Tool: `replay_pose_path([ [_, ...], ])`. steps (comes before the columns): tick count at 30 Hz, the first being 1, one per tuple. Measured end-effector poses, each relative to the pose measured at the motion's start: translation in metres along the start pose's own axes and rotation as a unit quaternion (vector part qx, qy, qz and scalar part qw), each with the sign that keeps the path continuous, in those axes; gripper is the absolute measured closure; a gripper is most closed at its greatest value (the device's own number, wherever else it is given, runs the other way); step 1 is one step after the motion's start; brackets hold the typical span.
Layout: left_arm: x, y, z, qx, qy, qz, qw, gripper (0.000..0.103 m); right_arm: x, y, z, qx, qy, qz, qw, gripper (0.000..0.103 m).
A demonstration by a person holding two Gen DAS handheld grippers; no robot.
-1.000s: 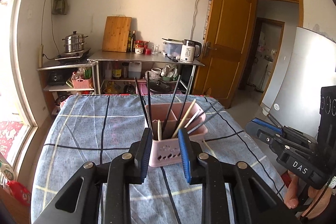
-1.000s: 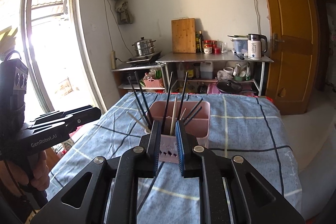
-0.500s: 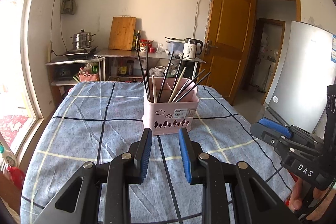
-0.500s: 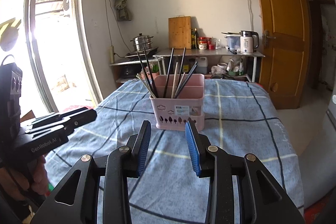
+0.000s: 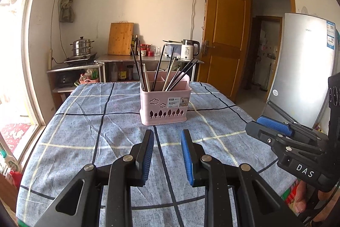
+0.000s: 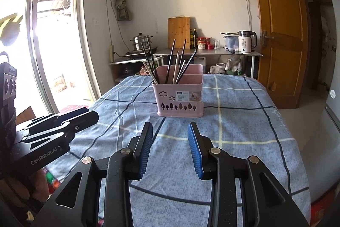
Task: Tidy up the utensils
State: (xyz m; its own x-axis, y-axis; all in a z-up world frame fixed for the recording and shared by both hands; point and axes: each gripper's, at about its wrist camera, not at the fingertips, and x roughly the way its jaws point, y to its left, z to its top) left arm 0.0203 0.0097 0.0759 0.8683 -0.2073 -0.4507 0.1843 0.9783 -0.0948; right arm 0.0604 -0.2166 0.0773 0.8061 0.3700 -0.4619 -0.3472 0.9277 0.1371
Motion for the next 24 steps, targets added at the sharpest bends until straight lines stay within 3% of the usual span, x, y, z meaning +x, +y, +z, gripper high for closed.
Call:
replay_pose_path([
  [24,-0.004,0.006,-0.016,-0.019,-0.003,0.011,0.9998,0.077,-0.005,0.008,-0.008,-0.012,-0.004,-0.010,1.000,0.068],
])
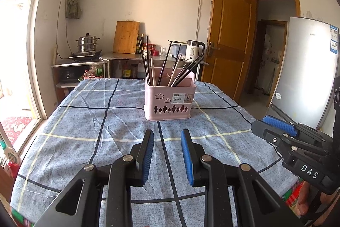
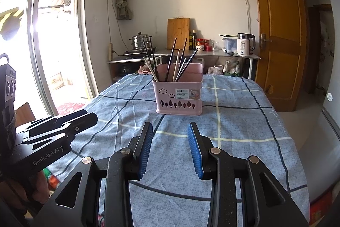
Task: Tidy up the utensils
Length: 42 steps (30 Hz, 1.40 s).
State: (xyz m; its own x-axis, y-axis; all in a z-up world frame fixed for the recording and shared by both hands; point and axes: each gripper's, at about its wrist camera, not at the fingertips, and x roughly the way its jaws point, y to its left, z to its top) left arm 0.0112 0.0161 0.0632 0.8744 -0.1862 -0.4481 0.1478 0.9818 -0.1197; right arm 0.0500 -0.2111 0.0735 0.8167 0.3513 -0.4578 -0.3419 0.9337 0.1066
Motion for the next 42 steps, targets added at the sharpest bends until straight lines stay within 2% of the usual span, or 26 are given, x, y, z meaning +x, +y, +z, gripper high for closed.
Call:
replay_pose_path([
  [42,-0.0032,-0.0079,-0.0081,0.012,0.006,-0.004,0.9999,0.077,-0.0014,0.0029,-0.0024,0.000,0.006,0.004,1.000,0.068],
])
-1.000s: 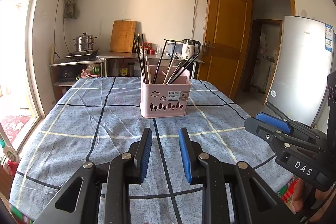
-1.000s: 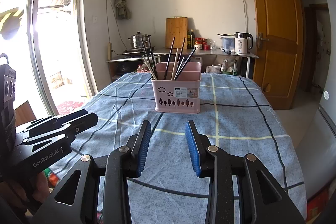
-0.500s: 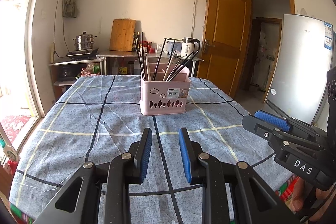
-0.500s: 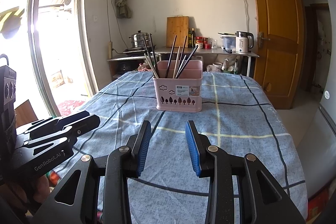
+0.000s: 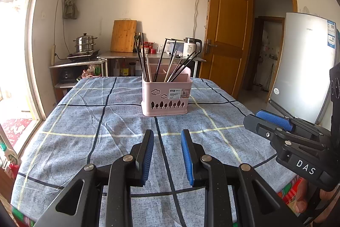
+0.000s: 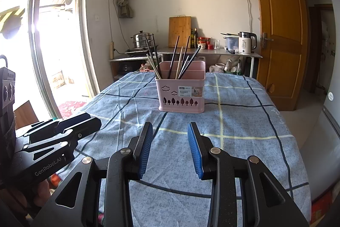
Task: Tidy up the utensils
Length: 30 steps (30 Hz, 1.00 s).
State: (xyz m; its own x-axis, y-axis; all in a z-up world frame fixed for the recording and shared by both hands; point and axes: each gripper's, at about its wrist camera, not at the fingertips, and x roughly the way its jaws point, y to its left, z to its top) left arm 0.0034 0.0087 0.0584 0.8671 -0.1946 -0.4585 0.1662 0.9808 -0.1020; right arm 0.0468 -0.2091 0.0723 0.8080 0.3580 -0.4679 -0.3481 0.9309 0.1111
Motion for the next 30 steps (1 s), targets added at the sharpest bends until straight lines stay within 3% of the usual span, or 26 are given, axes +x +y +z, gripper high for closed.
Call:
replay_pose_path([
  [30,-0.0017,-0.0035,-0.0028,0.007,0.003,-0.009,0.9999,0.077,-0.0003,0.0000,-0.0015,-0.001,0.000,-0.001,1.000,0.068],
])
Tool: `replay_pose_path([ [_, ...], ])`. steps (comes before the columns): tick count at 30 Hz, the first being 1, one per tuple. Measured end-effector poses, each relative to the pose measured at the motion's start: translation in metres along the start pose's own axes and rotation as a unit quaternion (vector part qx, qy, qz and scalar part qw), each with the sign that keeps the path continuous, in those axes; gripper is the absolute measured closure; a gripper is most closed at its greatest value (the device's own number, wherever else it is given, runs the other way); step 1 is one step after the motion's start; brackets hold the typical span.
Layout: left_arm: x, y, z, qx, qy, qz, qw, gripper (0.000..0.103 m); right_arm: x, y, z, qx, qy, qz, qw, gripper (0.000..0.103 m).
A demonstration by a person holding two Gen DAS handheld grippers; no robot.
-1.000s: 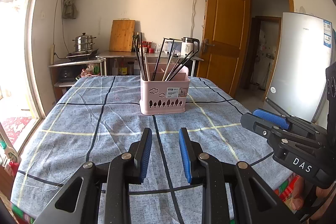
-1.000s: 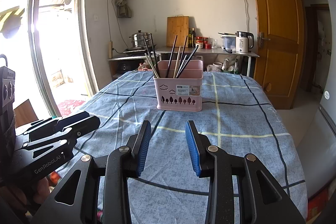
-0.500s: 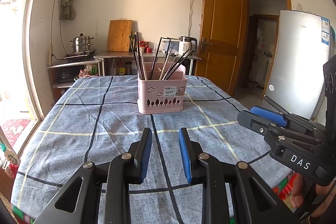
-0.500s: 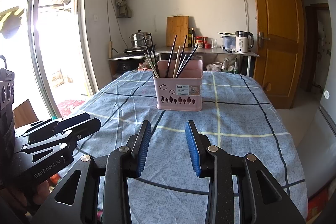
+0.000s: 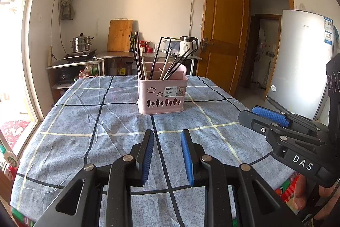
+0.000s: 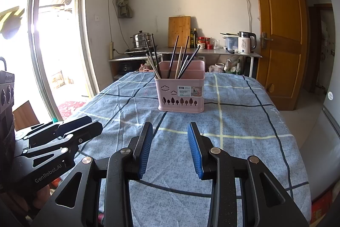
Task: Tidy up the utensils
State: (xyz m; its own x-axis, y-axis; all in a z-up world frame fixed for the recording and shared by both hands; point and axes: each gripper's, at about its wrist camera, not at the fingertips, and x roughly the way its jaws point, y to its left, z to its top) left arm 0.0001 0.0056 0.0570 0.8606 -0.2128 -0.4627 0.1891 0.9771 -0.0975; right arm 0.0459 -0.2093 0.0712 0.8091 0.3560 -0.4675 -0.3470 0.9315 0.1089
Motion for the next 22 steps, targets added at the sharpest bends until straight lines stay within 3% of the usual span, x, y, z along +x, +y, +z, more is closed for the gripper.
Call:
replay_pose_path([
  [10,-0.0003,-0.0024,-0.0008,0.006,-0.002,0.012,0.9999,0.077,0.0006,0.0004,-0.0003,0.000,0.000,0.000,1.000,0.068],
  [14,-0.0001,-0.0041,-0.0014,0.010,-0.002,0.012,0.9999,0.066,0.0005,0.0001,-0.0010,0.000,0.001,0.000,1.000,0.068],
  [22,0.0008,-0.0024,-0.0019,0.000,-0.003,0.014,0.9999,0.065,0.0012,-0.0017,-0.0018,0.001,0.001,-0.001,1.000,0.068],
])
